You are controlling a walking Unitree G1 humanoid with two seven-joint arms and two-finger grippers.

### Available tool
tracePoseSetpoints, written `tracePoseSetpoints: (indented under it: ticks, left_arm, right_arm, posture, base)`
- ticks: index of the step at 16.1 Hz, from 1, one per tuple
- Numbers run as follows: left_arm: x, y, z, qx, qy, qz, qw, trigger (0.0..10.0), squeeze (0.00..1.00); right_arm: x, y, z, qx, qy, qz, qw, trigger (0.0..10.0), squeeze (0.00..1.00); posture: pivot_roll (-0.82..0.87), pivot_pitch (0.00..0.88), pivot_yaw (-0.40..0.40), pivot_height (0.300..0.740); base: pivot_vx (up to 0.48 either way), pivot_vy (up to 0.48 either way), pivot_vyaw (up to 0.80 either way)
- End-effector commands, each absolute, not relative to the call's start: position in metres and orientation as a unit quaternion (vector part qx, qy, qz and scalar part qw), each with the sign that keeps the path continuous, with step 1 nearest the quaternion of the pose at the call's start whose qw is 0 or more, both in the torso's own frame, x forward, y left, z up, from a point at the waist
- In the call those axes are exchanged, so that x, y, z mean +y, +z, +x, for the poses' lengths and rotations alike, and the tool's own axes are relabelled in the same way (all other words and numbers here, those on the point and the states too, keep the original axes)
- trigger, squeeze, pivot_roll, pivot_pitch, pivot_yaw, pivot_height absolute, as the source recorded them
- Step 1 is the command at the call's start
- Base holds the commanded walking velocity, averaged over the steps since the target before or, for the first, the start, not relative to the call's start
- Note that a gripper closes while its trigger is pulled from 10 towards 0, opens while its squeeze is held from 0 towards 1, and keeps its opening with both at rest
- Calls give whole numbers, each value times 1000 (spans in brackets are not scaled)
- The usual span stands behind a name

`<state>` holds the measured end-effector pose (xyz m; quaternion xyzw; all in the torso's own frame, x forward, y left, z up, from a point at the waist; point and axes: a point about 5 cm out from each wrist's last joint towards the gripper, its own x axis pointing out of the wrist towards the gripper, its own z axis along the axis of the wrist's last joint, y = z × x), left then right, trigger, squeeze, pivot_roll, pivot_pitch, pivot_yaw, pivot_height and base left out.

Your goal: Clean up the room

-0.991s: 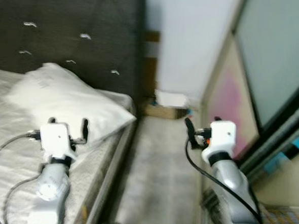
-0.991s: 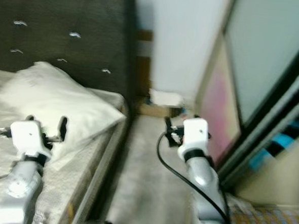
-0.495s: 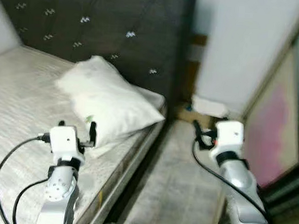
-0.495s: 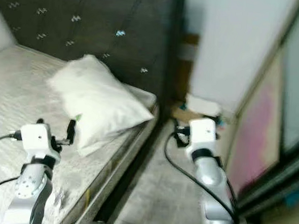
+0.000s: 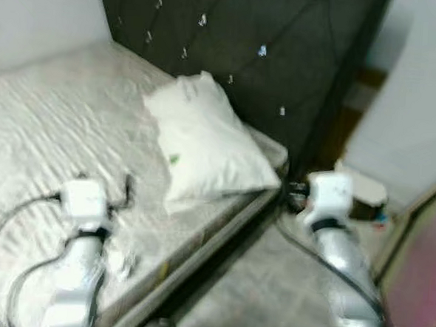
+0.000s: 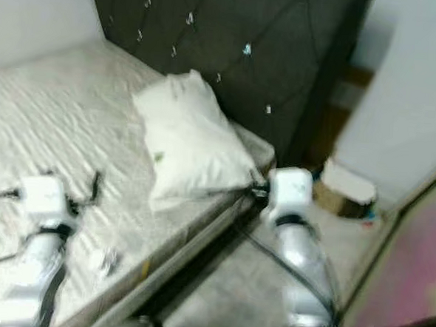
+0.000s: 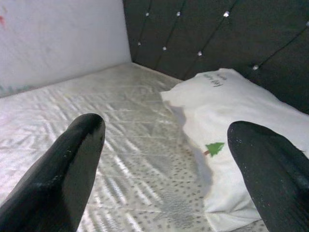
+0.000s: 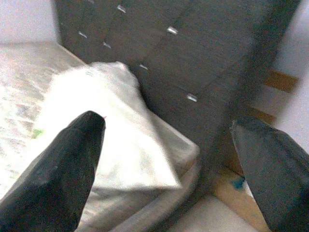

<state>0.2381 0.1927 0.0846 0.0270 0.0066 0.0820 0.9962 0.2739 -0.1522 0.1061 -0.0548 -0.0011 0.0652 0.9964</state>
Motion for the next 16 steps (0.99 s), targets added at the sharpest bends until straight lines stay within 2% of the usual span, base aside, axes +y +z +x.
tracePoseSetpoints:
  ticks: [1, 16]
  left_arm:
    - [188, 87, 241, 2, 71, 29, 997, 10000, 0]
    - [186, 86, 244, 1, 69, 32, 997, 10000, 0]
  right_arm:
    - [-160, 104, 273, 5, 58, -60, 996, 10000, 0]
    - [-154, 104, 276, -3, 60, -51, 997, 10000, 0]
  posture:
    - [58, 0, -3, 740]
    - [55, 0, 9, 740]
  base:
    - [0, 0, 800]
    - [0, 0, 800]
